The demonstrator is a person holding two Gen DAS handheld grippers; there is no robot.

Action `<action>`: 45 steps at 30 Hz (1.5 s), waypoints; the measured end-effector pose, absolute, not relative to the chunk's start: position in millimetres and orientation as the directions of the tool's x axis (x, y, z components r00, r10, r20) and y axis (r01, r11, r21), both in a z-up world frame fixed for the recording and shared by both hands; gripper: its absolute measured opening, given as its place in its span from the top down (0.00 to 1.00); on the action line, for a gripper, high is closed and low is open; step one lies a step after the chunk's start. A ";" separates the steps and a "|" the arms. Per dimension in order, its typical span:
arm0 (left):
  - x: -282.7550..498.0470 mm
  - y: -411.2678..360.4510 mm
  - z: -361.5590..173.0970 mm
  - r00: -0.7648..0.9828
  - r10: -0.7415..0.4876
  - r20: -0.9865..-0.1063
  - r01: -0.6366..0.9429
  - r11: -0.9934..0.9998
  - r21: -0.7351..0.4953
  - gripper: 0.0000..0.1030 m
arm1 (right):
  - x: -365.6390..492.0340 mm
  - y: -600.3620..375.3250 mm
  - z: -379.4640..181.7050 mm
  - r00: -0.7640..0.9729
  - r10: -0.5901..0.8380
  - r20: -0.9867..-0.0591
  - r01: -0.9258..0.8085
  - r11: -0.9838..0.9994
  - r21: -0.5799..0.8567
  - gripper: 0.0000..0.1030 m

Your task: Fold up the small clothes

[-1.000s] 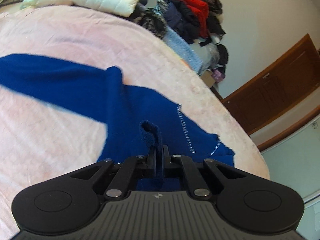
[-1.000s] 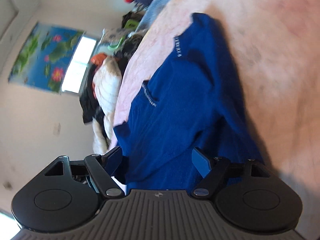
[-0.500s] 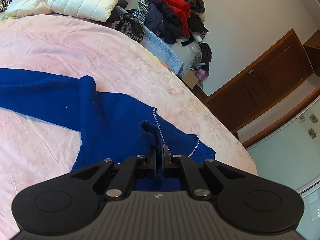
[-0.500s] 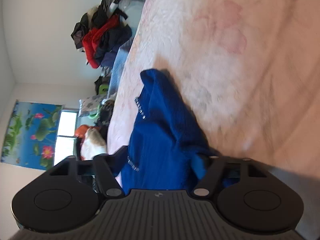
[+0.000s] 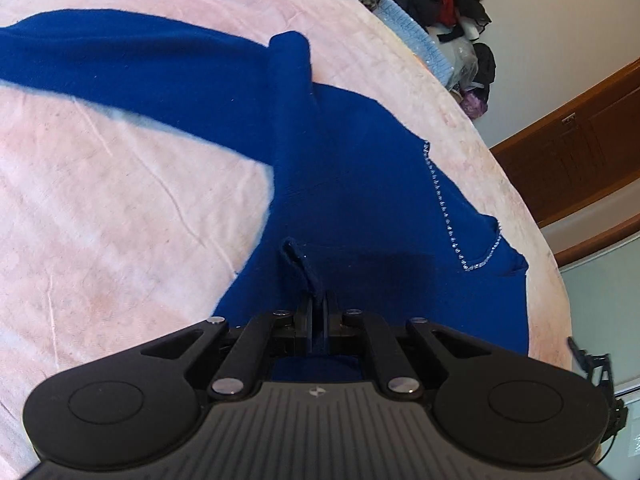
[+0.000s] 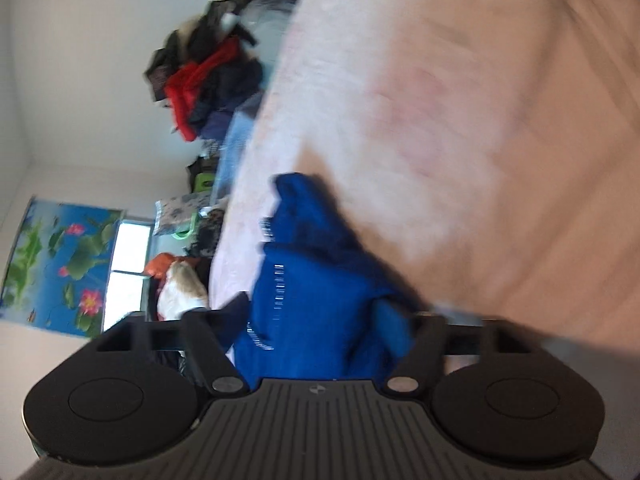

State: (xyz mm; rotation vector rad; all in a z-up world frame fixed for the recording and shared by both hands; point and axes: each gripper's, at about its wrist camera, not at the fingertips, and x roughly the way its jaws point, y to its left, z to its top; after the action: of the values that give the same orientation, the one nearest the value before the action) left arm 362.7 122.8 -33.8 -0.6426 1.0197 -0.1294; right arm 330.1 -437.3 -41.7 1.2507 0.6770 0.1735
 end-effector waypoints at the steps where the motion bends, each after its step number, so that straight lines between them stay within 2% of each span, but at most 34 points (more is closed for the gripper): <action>1: 361.4 125.0 -34.1 0.534 -0.378 -0.756 -0.193 0.816 -0.545 0.96 | 333.9 -436.0 -30.6 0.804 0.478 -0.354 0.198 0.347 0.917 0.20; 4: 359.8 127.4 -33.0 0.529 -0.380 -0.758 -0.179 0.823 -0.538 0.96 | 360.0 -435.0 -5.6 0.816 0.486 -0.312 0.112 0.398 0.911 0.19; 6: 362.8 124.7 -32.8 0.527 -0.372 -0.764 -0.176 0.832 -0.526 0.96 | 394.9 -431.1 -0.6 0.785 0.489 -0.380 0.114 0.489 0.865 0.19; 7: 364.5 123.1 -33.0 0.525 -0.370 -0.766 -0.175 0.834 -0.523 0.96 | 414.5 -426.7 -1.8 0.763 0.465 -0.448 0.144 0.554 0.820 0.23; 9: 365.7 120.8 -32.6 0.522 -0.363 -0.772 -0.176 0.839 -0.514 0.96 | 451.2 -414.6 -1.9 0.723 0.356 -0.592 0.178 0.732 0.658 0.40; 10: 364.8 120.1 -32.4 0.523 -0.362 -0.772 -0.173 0.842 -0.511 0.96 | 463.6 -408.7 0.2 0.725 0.312 -0.614 0.154 0.796 0.586 0.53; 11: 363.7 119.5 -32.4 0.524 -0.361 -0.771 -0.169 0.843 -0.510 0.96 | 472.7 -401.6 2.2 0.722 0.272 -0.636 0.119 0.856 0.502 0.60; 13: 362.0 120.7 -33.3 0.523 -0.369 -0.768 -0.168 0.839 -0.517 0.96 | 487.0 -388.3 1.4 0.694 0.255 -0.673 0.021 0.928 0.373 0.60; 15: 362.0 121.1 -34.6 0.522 -0.372 -0.767 -0.166 0.838 -0.520 0.96 | 492.7 -381.7 -3.0 0.661 0.260 -0.704 -0.038 0.949 0.314 0.60; 19: 365.6 120.2 -36.9 0.518 -0.377 -0.768 -0.152 0.843 -0.516 0.96 | 492.3 -380.5 -15.7 0.622 0.285 -0.729 -0.091 0.951 0.295 0.61; 21: 367.0 119.7 -38.7 0.517 -0.372 -0.771 -0.150 0.847 -0.509 0.95 | 489.6 -385.8 -16.4 0.630 0.289 -0.721 -0.083 0.948 0.307 0.93; 27: 364.4 119.8 -40.8 0.532 -0.353 -0.770 -0.141 0.859 -0.492 0.96 | 487.1 -442.6 -33.5 0.678 0.333 -0.656 0.068 0.859 0.507 0.95; 30: 364.6 117.5 -39.0 0.532 -0.342 -0.775 -0.127 0.872 -0.472 0.96 | 485.4 -441.1 -34.7 0.685 0.328 -0.650 0.088 0.849 0.521 0.94; 33: 360.1 117.0 -34.0 0.549 -0.349 -0.759 -0.093 0.877 -0.471 0.95 | 482.0 -446.6 -35.5 0.692 0.331 -0.642 0.135 0.814 0.565 0.81; 35: 351.6 127.5 -28.5 0.577 -0.392 -0.717 -0.091 0.841 -0.533 0.94 | 467.4 -442.4 -21.9 0.731 0.289 -0.618 0.141 0.822 0.551 0.63; 36: 346.1 136.3 -25.7 0.592 -0.414 -0.692 -0.100 0.813 -0.573 0.94 | 454.4 -436.7 -10.9 0.765 0.267 -0.586 0.119 0.835 0.536 0.59; 38: 331.4 158.4 -18.7 0.659 -0.418 -0.626 -0.130 0.756 -0.642 0.93 | 429.6 -421.7 6.2 0.797 0.332 -0.504 -0.001 0.836 0.549 0.57; 39: 325.0 170.2 -16.5 0.692 -0.397 -0.602 -0.155 0.734 -0.662 0.92 | 417.3 -411.4 13.1 0.782 0.397 -0.480 -0.072 0.823 0.563 0.54; 41: 315.8 198.6 -14.7 0.759 -0.307 -0.574 -0.248 0.678 -0.691 0.89 | 401.4 -391.4 13.0 0.706 0.524 -0.477 -0.177 0.783 0.596 0.32; 43: 309.5 233.5 -20.9 0.805 -0.156 -0.572 -0.400 0.571 -0.717 0.86 | 390.7 -369.9 1.8 0.608 0.602 -0.517 -0.220 0.754 0.618 0.31; 45: 303.9 268.2 -34.2 0.816 -0.024 -0.577 -0.519 0.409 -0.750 0.84 | 384.0 -354.3 -13.0 0.544 0.599 -0.588 -0.232 0.781 0.580 0.31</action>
State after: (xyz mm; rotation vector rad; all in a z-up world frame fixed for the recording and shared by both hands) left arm 303.9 268.2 -34.2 -1.1182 0.5596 0.3326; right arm 384.0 -354.3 -13.0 0.4703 0.8639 0.5150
